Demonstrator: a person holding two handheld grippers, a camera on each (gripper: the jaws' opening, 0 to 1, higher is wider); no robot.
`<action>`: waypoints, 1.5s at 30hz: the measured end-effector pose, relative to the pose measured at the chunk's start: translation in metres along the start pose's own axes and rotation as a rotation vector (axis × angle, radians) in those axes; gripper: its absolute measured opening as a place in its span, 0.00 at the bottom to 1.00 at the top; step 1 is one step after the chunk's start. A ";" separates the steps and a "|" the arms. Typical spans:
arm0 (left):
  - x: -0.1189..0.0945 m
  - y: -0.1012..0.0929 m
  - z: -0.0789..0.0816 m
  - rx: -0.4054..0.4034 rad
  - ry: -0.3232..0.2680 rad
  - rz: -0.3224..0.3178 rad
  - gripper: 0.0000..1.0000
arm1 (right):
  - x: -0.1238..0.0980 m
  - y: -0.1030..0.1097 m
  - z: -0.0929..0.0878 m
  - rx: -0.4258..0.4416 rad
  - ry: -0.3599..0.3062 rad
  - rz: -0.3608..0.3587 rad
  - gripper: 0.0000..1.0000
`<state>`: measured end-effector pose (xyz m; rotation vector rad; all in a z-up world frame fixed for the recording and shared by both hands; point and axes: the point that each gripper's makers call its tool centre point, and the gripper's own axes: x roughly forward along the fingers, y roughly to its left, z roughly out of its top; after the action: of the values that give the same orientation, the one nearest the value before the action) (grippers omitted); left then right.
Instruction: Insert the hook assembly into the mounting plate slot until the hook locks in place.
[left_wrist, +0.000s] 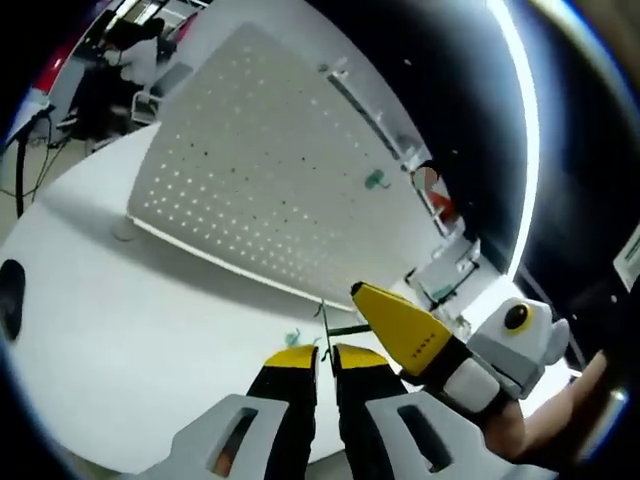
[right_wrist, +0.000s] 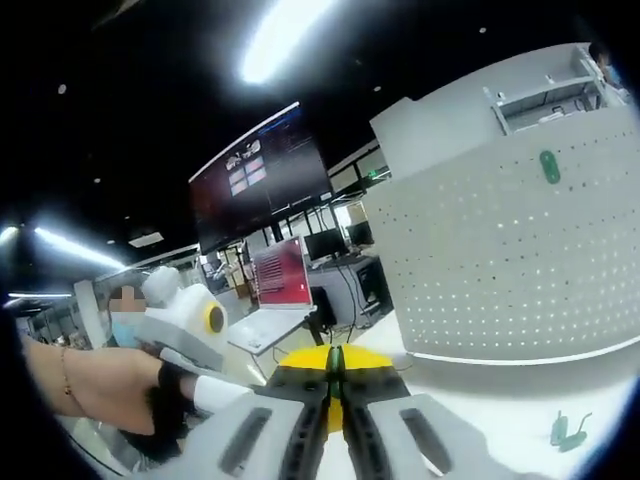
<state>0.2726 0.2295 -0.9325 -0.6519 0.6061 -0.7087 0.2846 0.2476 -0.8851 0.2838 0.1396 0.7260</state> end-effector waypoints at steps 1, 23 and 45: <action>0.000 0.001 0.000 -0.003 -0.004 0.003 0.05 | 0.000 0.000 0.000 -0.002 -0.001 0.001 0.00; -0.001 0.007 0.000 0.048 -0.008 0.075 0.01 | -0.005 -0.003 -0.009 0.061 0.072 0.012 0.03; -0.015 0.001 0.023 0.554 -0.077 0.175 0.01 | -0.003 0.018 -0.010 0.235 0.209 0.143 0.09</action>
<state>0.2802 0.2489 -0.9141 -0.1098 0.3641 -0.6455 0.2690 0.2604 -0.8892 0.4454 0.4083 0.8818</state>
